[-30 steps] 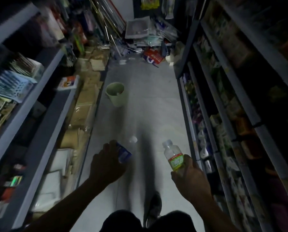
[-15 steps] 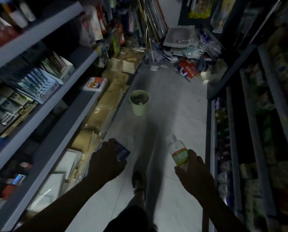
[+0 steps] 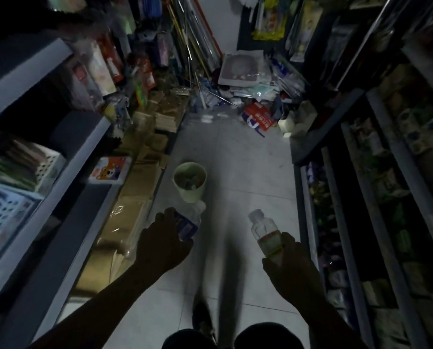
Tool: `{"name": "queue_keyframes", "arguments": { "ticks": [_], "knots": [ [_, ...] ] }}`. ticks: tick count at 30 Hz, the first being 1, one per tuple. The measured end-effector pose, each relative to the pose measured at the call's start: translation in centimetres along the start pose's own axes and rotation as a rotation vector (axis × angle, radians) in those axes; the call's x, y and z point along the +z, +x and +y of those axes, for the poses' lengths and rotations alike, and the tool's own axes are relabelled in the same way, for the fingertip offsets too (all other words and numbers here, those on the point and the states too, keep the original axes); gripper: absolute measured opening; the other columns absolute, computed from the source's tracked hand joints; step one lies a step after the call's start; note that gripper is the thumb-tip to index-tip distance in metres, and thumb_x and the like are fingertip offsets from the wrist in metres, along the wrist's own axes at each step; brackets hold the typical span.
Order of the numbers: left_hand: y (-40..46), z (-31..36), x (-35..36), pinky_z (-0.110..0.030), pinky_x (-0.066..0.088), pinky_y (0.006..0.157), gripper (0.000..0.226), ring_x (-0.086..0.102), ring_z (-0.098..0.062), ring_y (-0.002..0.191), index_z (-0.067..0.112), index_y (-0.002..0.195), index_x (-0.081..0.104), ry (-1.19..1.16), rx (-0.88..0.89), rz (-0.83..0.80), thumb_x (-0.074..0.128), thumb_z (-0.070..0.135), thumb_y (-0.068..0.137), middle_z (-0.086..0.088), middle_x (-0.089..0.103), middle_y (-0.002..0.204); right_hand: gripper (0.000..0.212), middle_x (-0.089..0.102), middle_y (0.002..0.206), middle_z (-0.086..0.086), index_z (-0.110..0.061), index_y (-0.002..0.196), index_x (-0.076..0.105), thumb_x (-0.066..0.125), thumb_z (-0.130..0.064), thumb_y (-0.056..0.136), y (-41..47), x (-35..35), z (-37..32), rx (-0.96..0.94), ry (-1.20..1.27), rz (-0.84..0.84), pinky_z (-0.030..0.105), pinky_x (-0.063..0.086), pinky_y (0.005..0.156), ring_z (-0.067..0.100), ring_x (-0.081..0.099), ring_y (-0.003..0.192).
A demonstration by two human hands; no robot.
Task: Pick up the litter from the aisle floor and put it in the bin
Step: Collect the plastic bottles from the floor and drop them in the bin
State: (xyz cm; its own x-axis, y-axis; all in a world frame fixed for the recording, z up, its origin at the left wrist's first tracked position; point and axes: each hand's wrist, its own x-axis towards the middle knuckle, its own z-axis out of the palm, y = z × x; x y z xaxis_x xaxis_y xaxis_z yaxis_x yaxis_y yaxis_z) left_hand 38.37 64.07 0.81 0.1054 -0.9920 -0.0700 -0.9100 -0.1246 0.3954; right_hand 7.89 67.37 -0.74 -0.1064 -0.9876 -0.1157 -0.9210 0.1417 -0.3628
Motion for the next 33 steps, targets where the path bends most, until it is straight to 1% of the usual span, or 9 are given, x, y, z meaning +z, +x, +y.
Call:
{"name": "queue_keyframes", "arguments": {
  "ticks": [3, 7, 10, 15, 18, 23, 28, 32, 33],
  "knots": [
    [4.6, 0.6, -0.4, -0.031, 0.05, 0.069, 0.082, 0.064, -0.023, 0.088, 0.012, 0.137, 0.043, 0.008, 0.023, -0.006, 0.081, 0.045, 0.073, -0.008, 0.059, 0.114, 0.076, 0.054, 0.105, 0.001, -0.021, 0.138, 0.038, 0.074, -0.051, 0.078, 2.7, -0.3, -0.7, 0.046, 0.022, -0.01, 0.035, 0.052, 0.064, 0.023, 0.063, 0.085],
    [11.0, 1.7, -0.2, -0.034, 0.056, 0.069, 0.084, 0.064, -0.023, 0.086, 0.013, 0.137, 0.042, 0.011, 0.06, -0.017, 0.083, 0.045, 0.072, -0.008, 0.058, 0.112, 0.077, 0.055, 0.111, 0.003, -0.021, 0.141, 0.032, 0.071, -0.053, 0.082, 7.2, -0.6, -0.7, 0.091, 0.011, -0.007, 0.03, 0.052, 0.068, 0.02, 0.063, 0.091],
    [15.3, 2.6, 0.8, -0.029, 0.05, 0.063, 0.084, 0.061, -0.021, 0.08, 0.01, 0.136, 0.044, 0.022, 0.076, -0.021, 0.084, 0.045, 0.071, -0.009, 0.059, 0.109, 0.079, 0.055, 0.11, 0.003, -0.019, 0.141, 0.036, 0.072, -0.055, 0.08, 11.2, -0.4, -0.3, 0.118, 0.06, -0.015, 0.034, 0.055, 0.069, 0.021, 0.061, 0.09],
    [22.6, 5.0, 2.1, -0.02, 0.044, 0.058, 0.08, 0.054, -0.011, 0.078, 0.017, 0.136, 0.04, 0.039, 0.038, -0.049, 0.078, 0.05, 0.074, -0.002, 0.056, 0.109, 0.08, 0.059, 0.103, 0.002, -0.015, 0.14, 0.046, 0.077, -0.053, 0.076, 19.9, 0.4, 0.5, 0.091, 0.052, 0.026, 0.029, 0.049, 0.063, 0.021, 0.063, 0.083],
    [26.8, 5.9, 2.4, -0.02, 0.041, 0.058, 0.079, 0.053, -0.01, 0.079, 0.019, 0.136, 0.039, 0.041, -0.038, -0.074, 0.074, 0.054, 0.075, -0.001, 0.055, 0.111, 0.083, 0.057, 0.103, 0.001, -0.016, 0.141, 0.044, 0.075, -0.057, 0.077, 26.1, 0.8, 0.4, 0.08, 0.04, -0.01, 0.027, 0.045, 0.061, 0.019, 0.061, 0.081],
    [32.1, 6.5, 2.1, -0.022, 0.039, 0.061, 0.068, 0.051, -0.01, 0.078, 0.02, 0.13, 0.044, 0.015, -0.141, -0.066, 0.073, 0.05, 0.077, 0.0, 0.055, 0.109, 0.082, 0.057, 0.109, 0.001, -0.021, 0.144, 0.037, 0.067, -0.061, 0.079, 35.1, 1.0, -1.2, -0.026, 0.021, -0.103, 0.032, 0.054, 0.068, 0.02, 0.063, 0.086],
    [36.0, 4.6, 1.8, -0.032, 0.04, 0.072, 0.071, 0.05, -0.014, 0.087, 0.025, 0.132, 0.037, -0.03, -0.354, -0.054, 0.071, 0.054, 0.076, 0.008, 0.041, 0.105, 0.084, 0.061, 0.104, 0.008, -0.009, 0.142, 0.045, 0.073, -0.056, 0.078, 42.9, 2.7, -3.5, -0.2, -0.026, -0.216, 0.036, 0.057, 0.061, 0.025, 0.065, 0.078],
    [39.1, 1.5, 2.0, -0.032, 0.045, 0.071, 0.077, 0.046, -0.014, 0.087, 0.023, 0.134, 0.033, -0.118, -0.511, -0.06, 0.074, 0.053, 0.076, 0.006, 0.037, 0.107, 0.08, 0.056, 0.105, -0.002, -0.019, 0.139, 0.043, 0.046, -0.072, 0.078, 48.0, 4.7, -7.5, -0.277, -0.092, -0.346, 0.028, 0.052, 0.065, 0.015, 0.061, 0.082],
    [40.0, 0.6, 2.2, -0.032, 0.046, 0.07, 0.078, 0.046, -0.014, 0.087, 0.022, 0.134, 0.032, -0.15, -0.548, -0.059, 0.075, 0.051, 0.077, 0.006, 0.035, 0.106, 0.077, 0.057, 0.105, -0.002, -0.021, 0.136, 0.045, 0.046, -0.07, 0.078, 49.3, 5.5, -8.7, -0.28, -0.084, -0.39, 0.029, 0.053, 0.066, 0.016, 0.062, 0.083]
  ]
}}
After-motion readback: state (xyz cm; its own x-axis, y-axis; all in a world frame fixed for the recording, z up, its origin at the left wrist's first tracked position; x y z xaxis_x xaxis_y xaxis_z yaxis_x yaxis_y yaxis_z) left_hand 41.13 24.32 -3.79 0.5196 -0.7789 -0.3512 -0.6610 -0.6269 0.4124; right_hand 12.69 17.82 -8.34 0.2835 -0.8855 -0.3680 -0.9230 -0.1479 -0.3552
